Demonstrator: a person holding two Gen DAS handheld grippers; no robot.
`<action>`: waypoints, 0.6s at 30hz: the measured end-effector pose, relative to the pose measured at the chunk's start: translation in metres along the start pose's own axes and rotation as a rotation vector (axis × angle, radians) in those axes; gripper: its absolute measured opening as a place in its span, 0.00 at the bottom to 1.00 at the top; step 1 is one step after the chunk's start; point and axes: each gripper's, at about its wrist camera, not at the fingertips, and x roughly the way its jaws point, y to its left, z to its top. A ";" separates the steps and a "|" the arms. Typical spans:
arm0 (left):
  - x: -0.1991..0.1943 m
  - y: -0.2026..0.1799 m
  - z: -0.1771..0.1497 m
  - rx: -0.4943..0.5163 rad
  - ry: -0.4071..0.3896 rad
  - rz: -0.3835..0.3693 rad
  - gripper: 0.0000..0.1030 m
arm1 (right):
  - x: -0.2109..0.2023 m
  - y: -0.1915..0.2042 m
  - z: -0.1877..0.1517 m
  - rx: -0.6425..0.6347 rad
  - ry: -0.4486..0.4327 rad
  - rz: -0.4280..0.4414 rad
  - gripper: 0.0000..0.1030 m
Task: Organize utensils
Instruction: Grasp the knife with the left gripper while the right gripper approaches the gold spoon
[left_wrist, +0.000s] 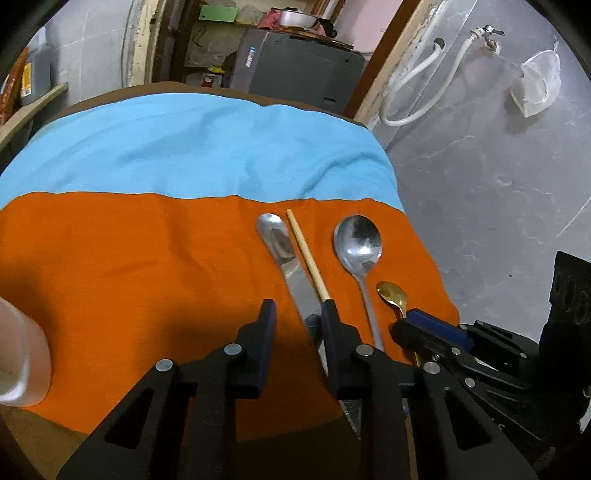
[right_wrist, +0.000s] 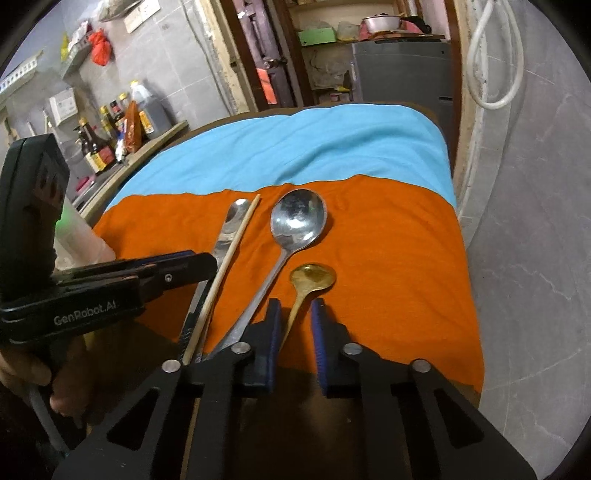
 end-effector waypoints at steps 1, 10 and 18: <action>0.001 -0.001 0.001 -0.004 0.007 -0.009 0.15 | -0.001 -0.002 0.000 0.009 -0.005 -0.008 0.10; 0.017 -0.019 0.013 0.070 0.046 0.053 0.16 | -0.003 -0.011 0.001 0.058 -0.016 -0.014 0.10; 0.021 -0.025 0.014 0.125 0.056 0.096 0.15 | -0.002 -0.009 0.001 0.057 -0.013 -0.015 0.10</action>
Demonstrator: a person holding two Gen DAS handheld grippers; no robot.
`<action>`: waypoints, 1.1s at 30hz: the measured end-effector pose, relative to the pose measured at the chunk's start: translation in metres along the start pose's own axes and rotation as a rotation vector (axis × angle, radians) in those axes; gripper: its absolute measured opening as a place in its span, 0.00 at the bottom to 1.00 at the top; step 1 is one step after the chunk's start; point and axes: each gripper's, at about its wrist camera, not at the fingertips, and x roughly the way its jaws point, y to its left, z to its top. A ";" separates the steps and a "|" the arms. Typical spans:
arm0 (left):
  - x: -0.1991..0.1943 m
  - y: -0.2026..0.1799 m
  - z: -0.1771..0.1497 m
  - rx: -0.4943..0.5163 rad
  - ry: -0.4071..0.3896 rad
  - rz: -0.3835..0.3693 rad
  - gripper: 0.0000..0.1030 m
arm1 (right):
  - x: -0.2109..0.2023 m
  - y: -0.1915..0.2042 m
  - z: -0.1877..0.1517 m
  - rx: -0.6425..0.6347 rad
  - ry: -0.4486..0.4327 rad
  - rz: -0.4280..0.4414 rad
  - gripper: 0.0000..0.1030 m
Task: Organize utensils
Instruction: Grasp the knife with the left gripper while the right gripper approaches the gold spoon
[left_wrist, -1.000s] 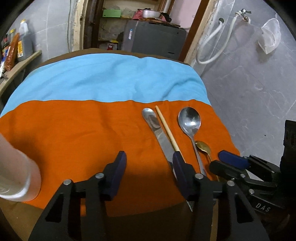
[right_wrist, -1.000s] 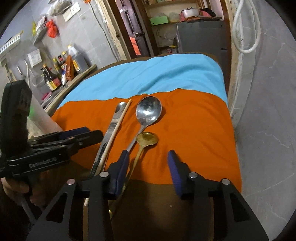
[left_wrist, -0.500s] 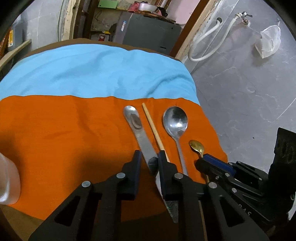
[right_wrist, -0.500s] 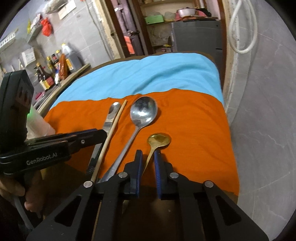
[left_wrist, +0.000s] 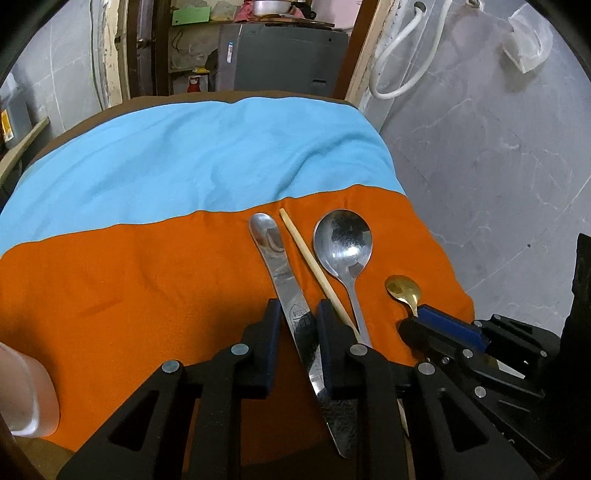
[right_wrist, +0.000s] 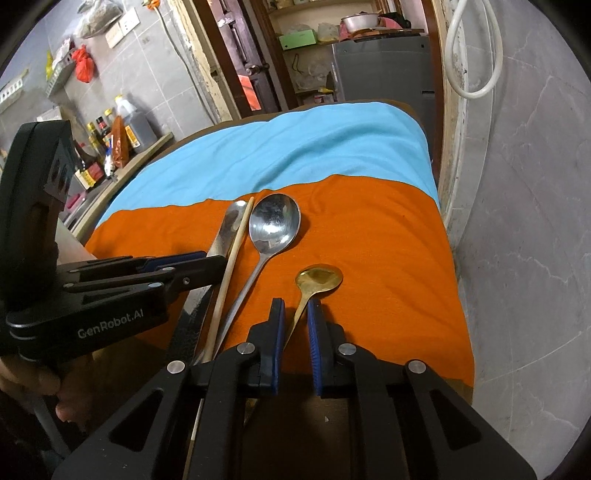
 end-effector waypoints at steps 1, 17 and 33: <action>-0.001 0.002 -0.001 -0.010 0.000 -0.003 0.14 | 0.000 0.001 0.000 0.000 0.000 0.000 0.10; -0.035 0.021 -0.039 -0.016 0.026 -0.031 0.13 | 0.001 0.002 -0.001 0.019 0.004 -0.004 0.11; -0.016 0.005 -0.022 0.126 0.089 0.077 0.16 | 0.013 0.013 0.012 -0.039 0.045 -0.107 0.11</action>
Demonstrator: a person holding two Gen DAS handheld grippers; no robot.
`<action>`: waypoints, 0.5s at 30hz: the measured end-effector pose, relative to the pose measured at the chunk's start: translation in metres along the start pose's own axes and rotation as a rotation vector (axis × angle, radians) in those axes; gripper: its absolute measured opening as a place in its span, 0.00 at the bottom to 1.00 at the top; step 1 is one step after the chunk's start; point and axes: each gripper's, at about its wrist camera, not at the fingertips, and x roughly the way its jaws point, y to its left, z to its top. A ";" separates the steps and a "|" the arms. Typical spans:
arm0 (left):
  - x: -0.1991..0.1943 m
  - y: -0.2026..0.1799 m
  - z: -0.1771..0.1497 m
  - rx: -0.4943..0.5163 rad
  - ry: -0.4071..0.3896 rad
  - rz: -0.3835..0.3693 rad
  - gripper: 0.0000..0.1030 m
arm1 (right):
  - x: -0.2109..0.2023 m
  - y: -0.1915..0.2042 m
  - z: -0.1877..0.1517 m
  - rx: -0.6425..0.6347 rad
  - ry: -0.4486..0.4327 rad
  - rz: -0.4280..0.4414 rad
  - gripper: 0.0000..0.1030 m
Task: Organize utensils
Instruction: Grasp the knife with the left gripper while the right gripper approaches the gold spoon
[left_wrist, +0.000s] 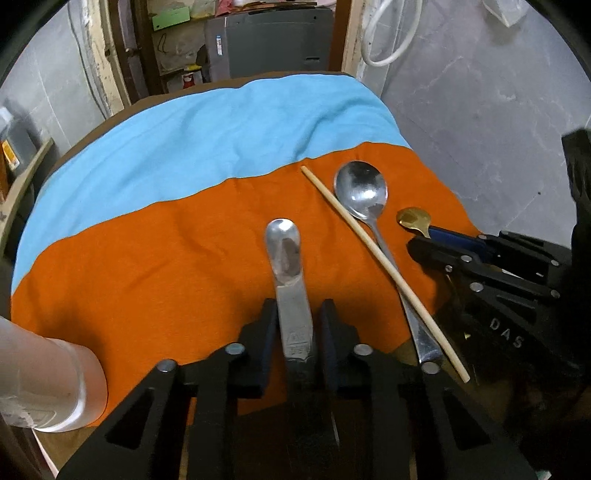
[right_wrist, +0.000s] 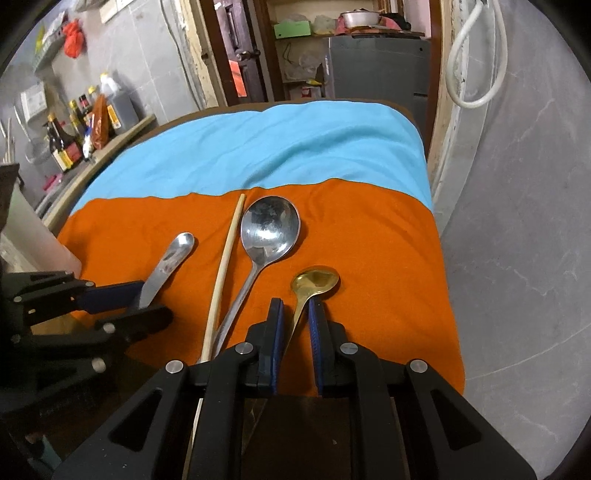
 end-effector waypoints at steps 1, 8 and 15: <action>0.000 0.002 0.000 -0.002 0.002 -0.011 0.15 | 0.000 -0.002 0.001 0.006 -0.001 0.008 0.11; 0.005 -0.010 0.004 0.073 0.004 0.041 0.16 | 0.002 0.002 0.003 -0.010 0.002 0.050 0.36; 0.003 -0.003 -0.003 0.045 -0.038 0.017 0.14 | 0.003 -0.006 0.002 0.025 -0.007 0.001 0.09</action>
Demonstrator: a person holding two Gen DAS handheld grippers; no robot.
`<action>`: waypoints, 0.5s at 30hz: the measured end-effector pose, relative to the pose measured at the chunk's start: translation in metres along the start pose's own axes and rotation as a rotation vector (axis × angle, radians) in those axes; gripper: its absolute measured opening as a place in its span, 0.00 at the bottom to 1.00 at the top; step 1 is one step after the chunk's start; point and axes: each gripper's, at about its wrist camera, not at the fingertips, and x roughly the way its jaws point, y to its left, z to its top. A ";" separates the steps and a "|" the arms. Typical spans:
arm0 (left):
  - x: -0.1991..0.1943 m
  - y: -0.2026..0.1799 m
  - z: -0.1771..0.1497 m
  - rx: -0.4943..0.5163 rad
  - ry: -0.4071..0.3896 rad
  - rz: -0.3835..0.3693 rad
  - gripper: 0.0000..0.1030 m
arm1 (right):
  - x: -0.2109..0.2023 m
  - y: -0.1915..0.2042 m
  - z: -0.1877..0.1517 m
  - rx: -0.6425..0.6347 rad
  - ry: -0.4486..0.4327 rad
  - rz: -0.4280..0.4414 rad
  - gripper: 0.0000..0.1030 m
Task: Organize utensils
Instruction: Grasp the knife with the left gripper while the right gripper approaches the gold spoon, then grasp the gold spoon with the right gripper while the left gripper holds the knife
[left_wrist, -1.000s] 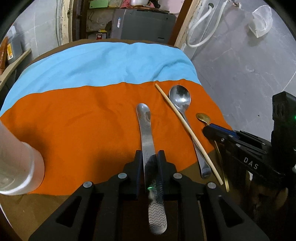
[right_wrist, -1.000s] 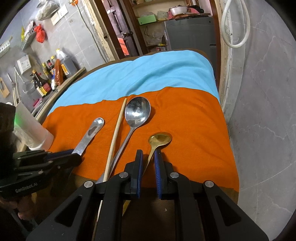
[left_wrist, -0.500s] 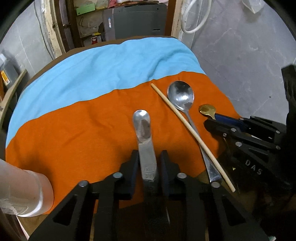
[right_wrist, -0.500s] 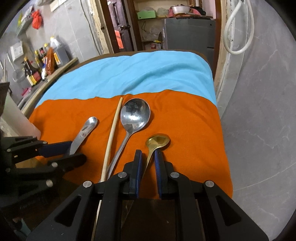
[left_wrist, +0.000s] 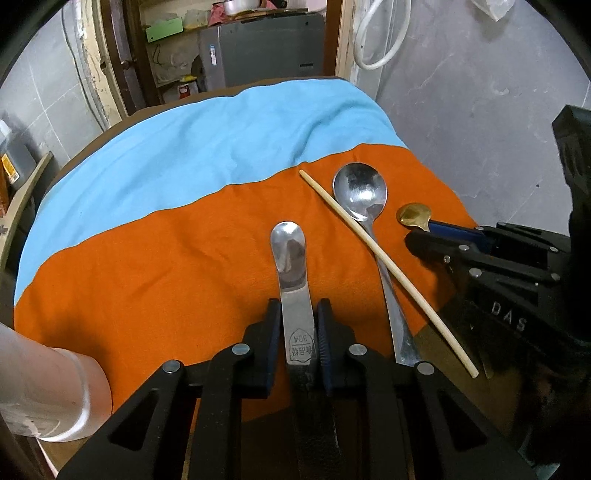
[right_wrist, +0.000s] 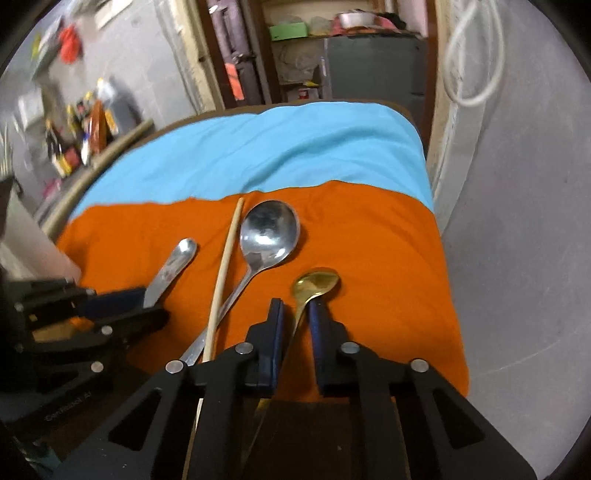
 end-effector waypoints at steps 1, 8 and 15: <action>-0.001 0.002 -0.001 -0.009 -0.006 -0.006 0.13 | 0.000 -0.001 0.000 -0.004 0.001 -0.001 0.09; -0.016 0.018 -0.017 -0.146 -0.069 -0.072 0.12 | -0.008 0.002 -0.005 0.038 -0.025 0.015 0.02; -0.054 0.039 -0.052 -0.291 -0.198 -0.130 0.12 | -0.043 0.020 -0.026 0.074 -0.110 0.053 0.00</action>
